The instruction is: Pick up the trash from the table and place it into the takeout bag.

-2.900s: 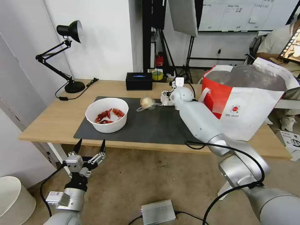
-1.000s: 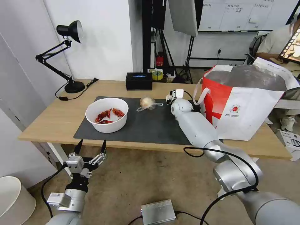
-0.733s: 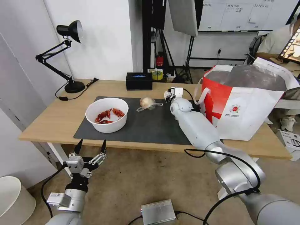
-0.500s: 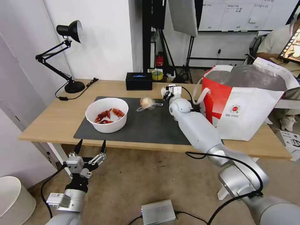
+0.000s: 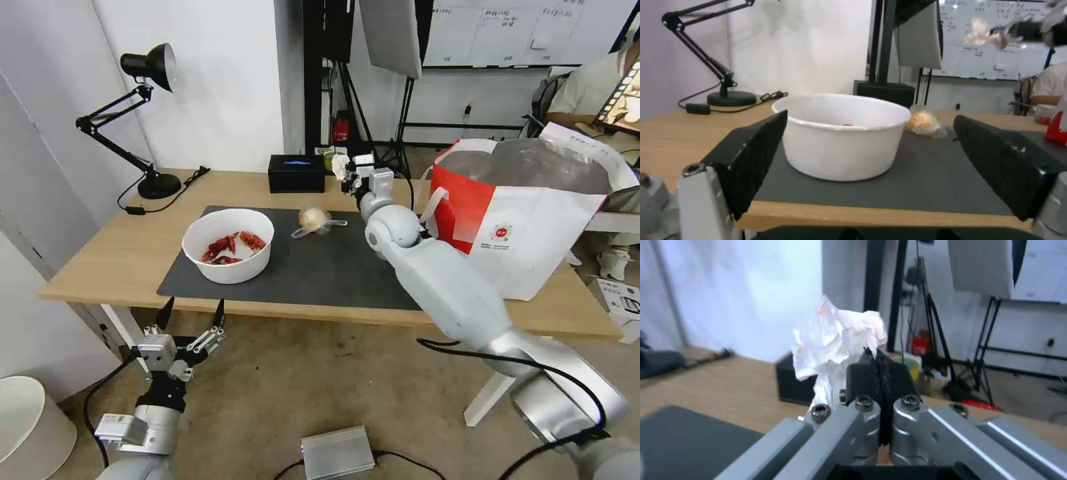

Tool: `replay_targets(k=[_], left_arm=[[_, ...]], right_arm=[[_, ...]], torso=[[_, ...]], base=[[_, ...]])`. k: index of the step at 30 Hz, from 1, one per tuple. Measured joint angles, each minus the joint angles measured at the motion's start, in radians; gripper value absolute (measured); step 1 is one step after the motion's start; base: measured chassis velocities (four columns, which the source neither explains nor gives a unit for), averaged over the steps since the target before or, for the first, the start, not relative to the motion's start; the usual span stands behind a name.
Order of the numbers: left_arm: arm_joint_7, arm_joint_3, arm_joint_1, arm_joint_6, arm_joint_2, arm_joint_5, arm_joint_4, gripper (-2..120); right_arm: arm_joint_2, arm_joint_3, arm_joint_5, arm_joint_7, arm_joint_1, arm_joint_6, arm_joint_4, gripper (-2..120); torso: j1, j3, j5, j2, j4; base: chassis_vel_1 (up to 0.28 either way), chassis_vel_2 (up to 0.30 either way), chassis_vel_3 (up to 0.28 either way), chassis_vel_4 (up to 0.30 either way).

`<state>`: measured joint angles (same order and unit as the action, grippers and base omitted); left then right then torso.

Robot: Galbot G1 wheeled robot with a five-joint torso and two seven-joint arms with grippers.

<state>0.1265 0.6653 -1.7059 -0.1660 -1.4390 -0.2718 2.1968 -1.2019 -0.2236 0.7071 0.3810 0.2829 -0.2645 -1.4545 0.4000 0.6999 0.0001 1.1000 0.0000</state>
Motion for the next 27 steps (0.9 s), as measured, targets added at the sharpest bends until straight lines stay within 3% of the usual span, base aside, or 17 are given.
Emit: replay_targets(k=[7,10,12,17,27], left_arm=[[0.000,0.001,-0.008,0.000,-0.001,0.001,0.005,100],[0.000,0.004,-0.010,-0.003,-0.009,0.003,0.005,100],[0.000,0.005,-0.010,-0.004,-0.010,0.003,0.005,100],[0.000,0.004,-0.020,-0.013,-0.017,0.014,0.006,100],[0.001,-0.007,-0.024,-0.014,-0.028,0.035,0.006,100]], right_arm=[[0.076,0.015,0.022,0.028,0.047,-0.003,-0.166,0],[0.170,0.057,0.018,0.025,0.097,-0.004,-0.302,0],[0.188,0.070,0.017,0.024,0.108,-0.004,-0.324,0],[0.305,0.230,0.018,-0.003,0.209,-0.003,-0.461,0],[0.414,0.478,0.054,-0.048,0.383,-0.001,-0.560,0]], torso=[[0.000,0.000,-0.0002,0.000,0.0002],[0.000,0.000,0.0000,0.000,0.0000],[0.000,0.000,0.0001,0.000,0.0000],[0.000,0.000,0.0001,0.000,0.0000],[0.000,0.000,0.0002,0.000,-0.0002]], base=[[0.000,0.000,0.000,0.000],[0.000,0.000,0.000,0.000],[0.000,0.000,0.000,0.000],[0.000,0.000,0.000,0.000],[0.000,0.000,0.000,0.000]])
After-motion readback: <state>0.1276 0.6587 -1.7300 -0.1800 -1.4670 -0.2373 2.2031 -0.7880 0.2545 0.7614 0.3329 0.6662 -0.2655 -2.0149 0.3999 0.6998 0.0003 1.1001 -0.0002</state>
